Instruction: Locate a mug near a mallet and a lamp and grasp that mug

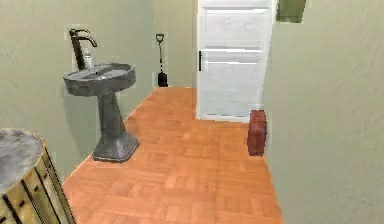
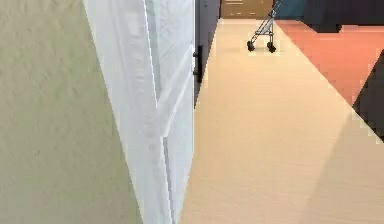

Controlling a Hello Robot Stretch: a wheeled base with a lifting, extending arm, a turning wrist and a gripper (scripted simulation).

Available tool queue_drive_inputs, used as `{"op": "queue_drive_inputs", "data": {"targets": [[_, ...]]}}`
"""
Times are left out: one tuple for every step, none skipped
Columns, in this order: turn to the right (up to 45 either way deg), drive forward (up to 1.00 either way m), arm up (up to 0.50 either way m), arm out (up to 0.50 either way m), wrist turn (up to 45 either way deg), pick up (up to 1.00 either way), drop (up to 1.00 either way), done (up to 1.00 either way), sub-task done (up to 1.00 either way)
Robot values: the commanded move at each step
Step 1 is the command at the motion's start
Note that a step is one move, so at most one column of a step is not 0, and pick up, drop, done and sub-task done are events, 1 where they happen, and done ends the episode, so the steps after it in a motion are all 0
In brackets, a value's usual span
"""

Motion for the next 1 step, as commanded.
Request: {"op": "queue_drive_inputs", "data": {"targets": [[0.0, 1.00, 0.00, 0.00, 0.0, 0.00, 0.00, 0.00, 0.00]]}}
